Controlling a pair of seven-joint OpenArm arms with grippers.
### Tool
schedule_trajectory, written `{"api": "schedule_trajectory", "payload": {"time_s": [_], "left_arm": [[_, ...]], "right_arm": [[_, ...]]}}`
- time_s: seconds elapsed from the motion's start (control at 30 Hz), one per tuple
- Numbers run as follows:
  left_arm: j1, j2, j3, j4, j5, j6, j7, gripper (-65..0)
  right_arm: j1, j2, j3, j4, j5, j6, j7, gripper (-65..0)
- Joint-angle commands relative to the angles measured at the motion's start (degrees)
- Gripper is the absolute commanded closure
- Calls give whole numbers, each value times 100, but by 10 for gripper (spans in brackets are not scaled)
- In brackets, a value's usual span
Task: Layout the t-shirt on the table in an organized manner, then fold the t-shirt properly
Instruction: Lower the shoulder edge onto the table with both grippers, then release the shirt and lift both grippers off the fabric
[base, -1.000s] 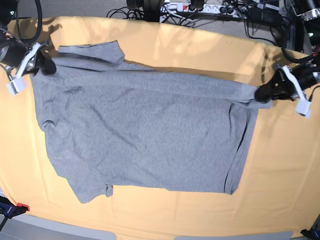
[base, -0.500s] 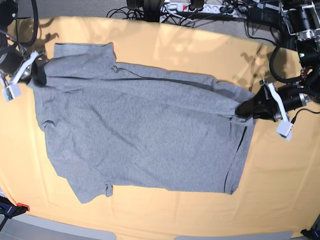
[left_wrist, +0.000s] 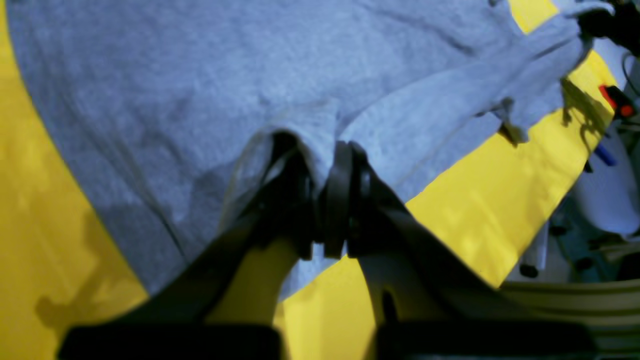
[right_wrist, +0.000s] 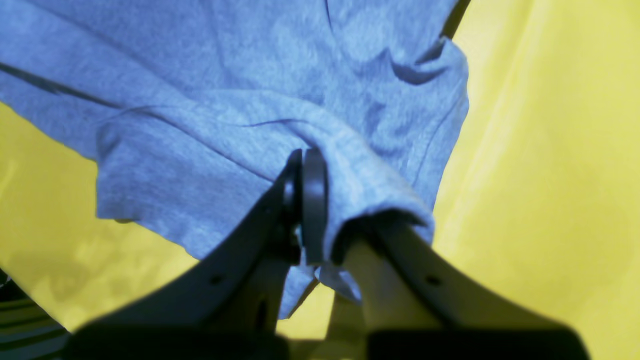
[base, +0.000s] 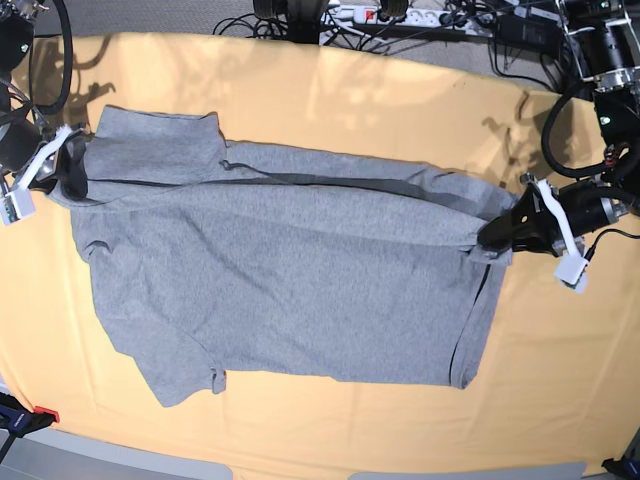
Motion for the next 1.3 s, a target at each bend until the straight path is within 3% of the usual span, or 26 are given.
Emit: {"api": "schedule_trajectory", "payload": {"time_s": [0.0,0.33,0.37,0.4,0.5,0.57,0.77,0.97,1.07,1.27], "left_arm": [[-98,-111,-48,79,-116,-28,-170,0],[-101,-111,-50,79,-42,-28,-212,0],[-103,-111,-48,79,11,-28,-214,-28],[-101,-116,-50,81,46,-28,-212,-111],[-149,-131,-50,81,260,-28,-221,-398],[-238,-131,-57,81,503,-28,-221,-497],[-367,-129,-212,81,1108,98,-404,-494],[-367,-129,-345,81,1099,96,-382,-494],[-367,-129,-345,81,1080,96,-382,-494],[-369,-127,-345,81,1014,94,-385,-494]], "right_arm": [[42,114,48,70,74,14,179,0],[42,114,48,70,15,14,420,0],[44,114,48,70,-76,14,426,0],[44,116,48,70,-142,14,428,-14],[44,125,50,70,-516,14,743,-269],[66,133,61,72,-713,-81,916,-380],[267,129,302,76,-332,-149,315,-390],[234,111,809,76,1657,14,-1324,-390],[15,52,807,76,2339,14,-1324,-390],[-697,-468,807,76,2343,14,-1324,-390]]}}
